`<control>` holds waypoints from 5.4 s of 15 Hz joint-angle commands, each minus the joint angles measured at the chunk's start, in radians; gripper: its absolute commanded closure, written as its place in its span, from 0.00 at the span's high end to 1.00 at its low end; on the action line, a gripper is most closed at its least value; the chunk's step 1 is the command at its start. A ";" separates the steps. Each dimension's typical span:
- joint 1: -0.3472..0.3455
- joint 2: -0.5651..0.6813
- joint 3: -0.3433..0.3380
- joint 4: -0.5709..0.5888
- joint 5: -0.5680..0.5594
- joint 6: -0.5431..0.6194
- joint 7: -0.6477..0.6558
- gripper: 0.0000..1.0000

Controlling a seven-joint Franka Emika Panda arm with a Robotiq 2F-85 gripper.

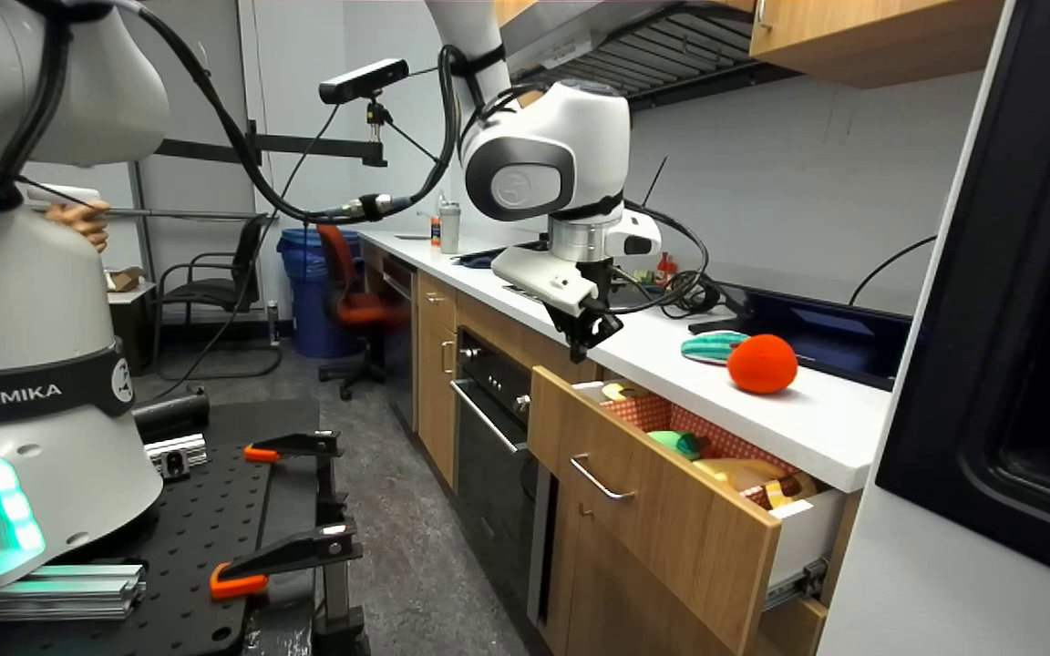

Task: Open the drawer, pick up the orange plush toy, put it in the box that is in the drawer and close the drawer

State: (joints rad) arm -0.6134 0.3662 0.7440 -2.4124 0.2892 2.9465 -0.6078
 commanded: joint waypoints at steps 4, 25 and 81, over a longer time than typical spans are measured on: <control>0.003 0.028 -0.060 0.031 -0.024 0.024 -0.086 0.00; 0.225 0.190 -0.422 0.200 -0.163 0.025 0.020 0.00; 0.578 -0.151 -0.683 0.049 -0.321 -0.078 0.262 0.00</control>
State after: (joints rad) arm -0.0311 0.1236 0.0447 -2.4691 -0.0750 2.8470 -0.2972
